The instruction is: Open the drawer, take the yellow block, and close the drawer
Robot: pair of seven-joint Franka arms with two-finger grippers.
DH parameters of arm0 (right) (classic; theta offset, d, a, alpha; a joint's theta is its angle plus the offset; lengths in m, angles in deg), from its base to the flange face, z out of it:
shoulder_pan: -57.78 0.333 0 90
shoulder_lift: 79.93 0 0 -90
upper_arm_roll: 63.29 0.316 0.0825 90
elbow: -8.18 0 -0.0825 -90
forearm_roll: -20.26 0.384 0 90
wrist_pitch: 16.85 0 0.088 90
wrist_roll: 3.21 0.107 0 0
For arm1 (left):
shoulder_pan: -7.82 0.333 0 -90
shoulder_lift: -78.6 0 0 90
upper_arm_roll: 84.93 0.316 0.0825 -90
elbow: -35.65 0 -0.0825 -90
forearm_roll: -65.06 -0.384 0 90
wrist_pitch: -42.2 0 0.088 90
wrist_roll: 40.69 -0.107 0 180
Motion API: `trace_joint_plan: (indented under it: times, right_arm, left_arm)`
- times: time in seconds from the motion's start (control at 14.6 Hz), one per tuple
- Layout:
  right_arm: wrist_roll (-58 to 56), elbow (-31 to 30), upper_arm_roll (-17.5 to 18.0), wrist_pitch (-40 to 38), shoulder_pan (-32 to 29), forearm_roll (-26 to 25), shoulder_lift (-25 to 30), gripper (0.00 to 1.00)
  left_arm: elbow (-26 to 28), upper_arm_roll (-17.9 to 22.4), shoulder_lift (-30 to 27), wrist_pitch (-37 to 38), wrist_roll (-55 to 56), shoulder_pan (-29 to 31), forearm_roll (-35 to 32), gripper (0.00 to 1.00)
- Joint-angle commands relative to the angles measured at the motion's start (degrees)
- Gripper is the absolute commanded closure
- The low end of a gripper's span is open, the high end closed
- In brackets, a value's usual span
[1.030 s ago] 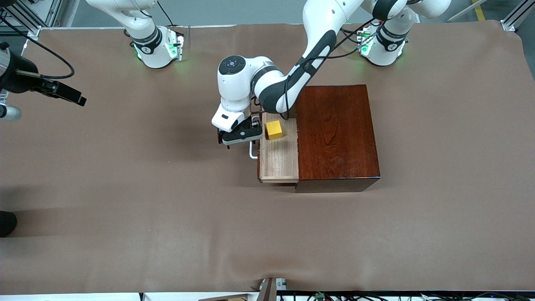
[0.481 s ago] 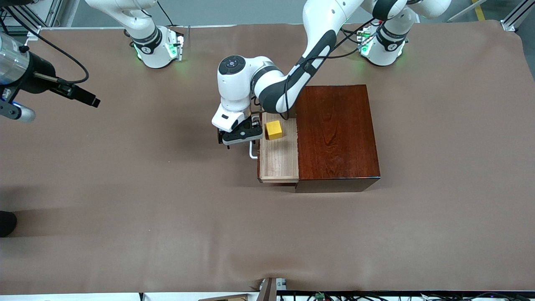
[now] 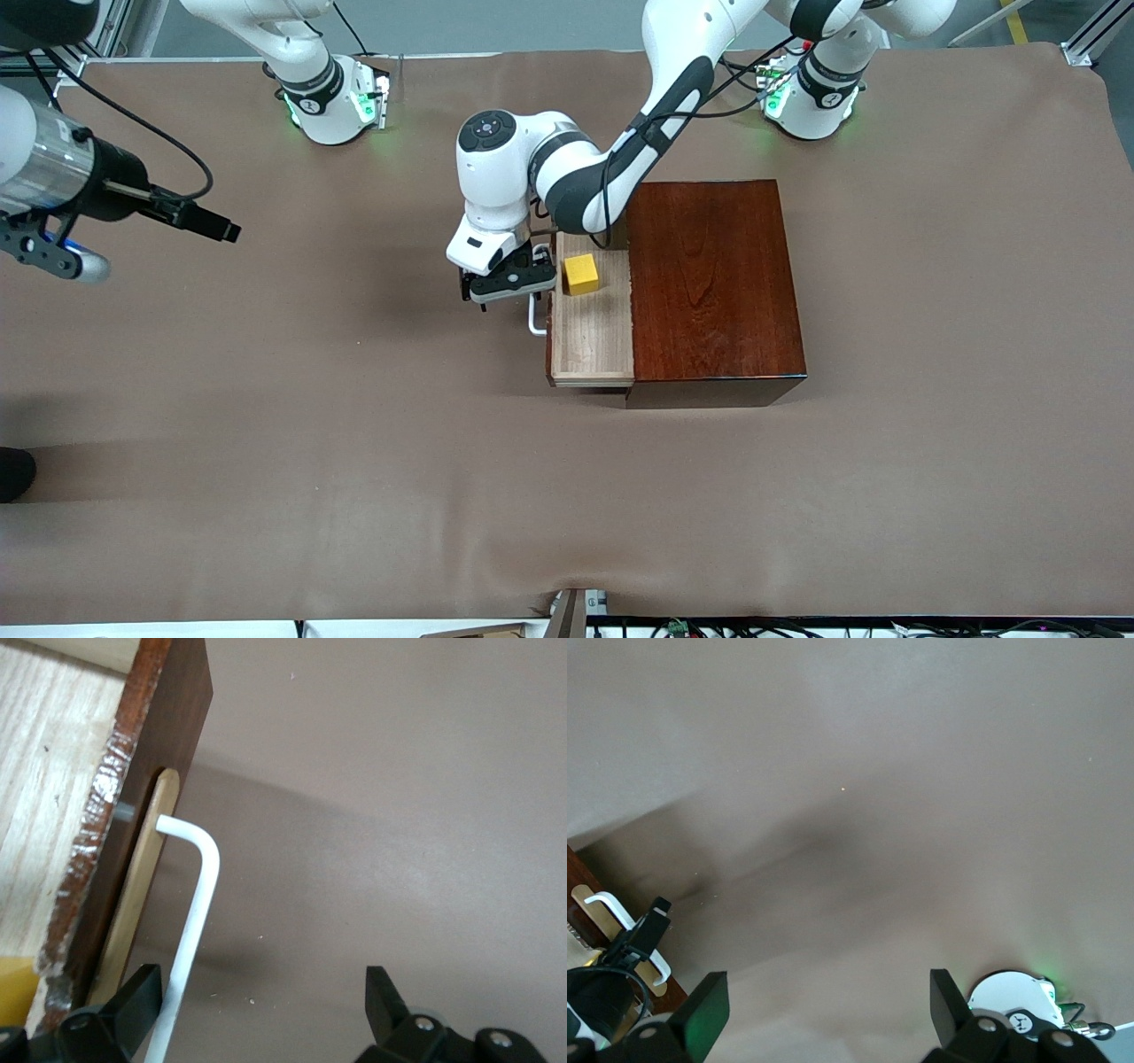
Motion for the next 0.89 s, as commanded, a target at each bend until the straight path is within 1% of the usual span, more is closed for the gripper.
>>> trace_joint_plan:
  times: [0.0, 0.07, 0.27, 0.55, 0.69, 0.82]
  right_arm:
    - [1.4, 0.5, -0.2, 1.4, 1.0, 1.2, -0.7, 0.0]
    - [1.4, 0.5, -0.2, 1.4, 1.0, 1.2, -0.8, 0.0]
    - [2.2, 0.5, -0.2, 1.9, 2.6, 1.2, -1.1, 0.0]
    - [11.3, 0.6, -0.2, 3.2, 6.0, 1.3, -1.6, 0.0]
    - [16.9, 0.6, -0.2, 4.8, 8.6, 1.3, -2.1, 0.0]
    - [23.1, 0.8, -0.1, 6.2, 11.4, 1.4, -3.0, 0.0]
  left_arm:
    - [-2.0, -1.6, -0.3, 2.5, 2.4, -1.6, 2.4, 0.0]
    - [-2.1, -1.7, -0.5, 3.5, 2.3, -1.6, 2.5, 0.0]
    - [-2.2, -1.8, -4.7, 7.2, 2.2, -1.6, 2.6, 0.0]
    - [-1.3, -0.9, -12.9, 16.0, -0.2, -0.5, 1.9, 0.0]
    - [-0.9, -0.8, -16.9, 21.7, -4.9, 2.7, 1.6, 0.0]
    - [-0.8, -0.9, -20.4, 25.7, -11.2, 5.7, 2.6, 0.0]
